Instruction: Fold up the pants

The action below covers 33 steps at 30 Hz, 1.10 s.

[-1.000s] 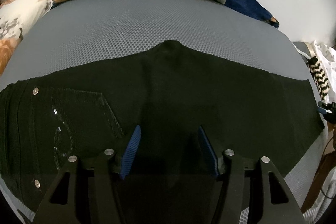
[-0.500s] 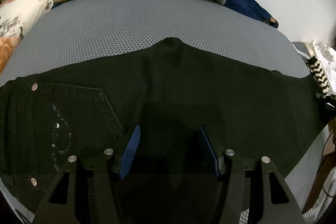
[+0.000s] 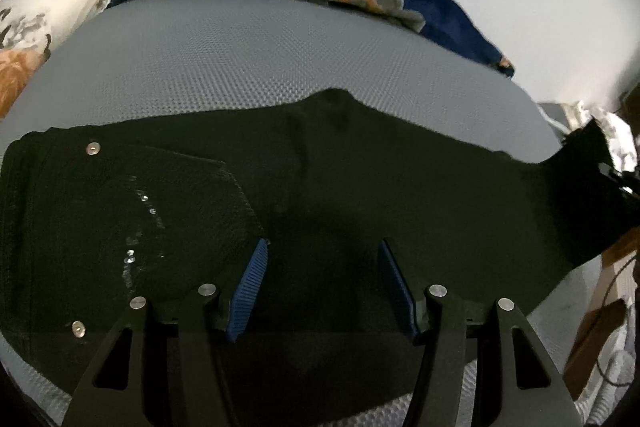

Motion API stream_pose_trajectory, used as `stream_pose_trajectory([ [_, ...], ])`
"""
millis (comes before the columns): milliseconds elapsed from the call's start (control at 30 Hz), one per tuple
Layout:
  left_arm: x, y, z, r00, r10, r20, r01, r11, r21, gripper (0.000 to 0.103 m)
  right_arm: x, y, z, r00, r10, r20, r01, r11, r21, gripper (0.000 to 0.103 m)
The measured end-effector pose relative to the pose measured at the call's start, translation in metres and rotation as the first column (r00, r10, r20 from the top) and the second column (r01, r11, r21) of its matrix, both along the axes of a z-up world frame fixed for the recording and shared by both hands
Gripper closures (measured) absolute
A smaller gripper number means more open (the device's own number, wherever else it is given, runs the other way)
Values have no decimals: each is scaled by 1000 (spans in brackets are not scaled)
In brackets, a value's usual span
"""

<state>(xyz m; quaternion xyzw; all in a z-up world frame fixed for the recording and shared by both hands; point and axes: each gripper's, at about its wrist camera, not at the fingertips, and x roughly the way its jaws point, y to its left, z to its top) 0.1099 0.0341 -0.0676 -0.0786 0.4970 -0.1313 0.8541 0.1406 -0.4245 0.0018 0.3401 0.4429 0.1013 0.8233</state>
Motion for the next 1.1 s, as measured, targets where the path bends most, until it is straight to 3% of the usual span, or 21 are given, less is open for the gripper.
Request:
stream_pose_trajectory([
  [400,-20,48,28,995,57,76,-49,994,-94,45,29,147,-12,979,201,-31,-201,980,-2,96],
  [633,-23,74,46,989,98,111,-80,985,-154,45,45,225,-49,946,310,-97,-311,951,7,99],
  [767,-21,81,48,990,98,103,-79,981,-176,45,54,269,-64,924,360,-129,-368,928,-50,97],
  [967,-18,76,46,995,51,83,-33,978,-206,45,54,268,-61,933,339,-118,-347,936,-62,96],
  [1100,-12,61,39,1000,-6,30,14,961,-277,45,43,240,-52,953,281,-115,-292,952,-90,95],
])
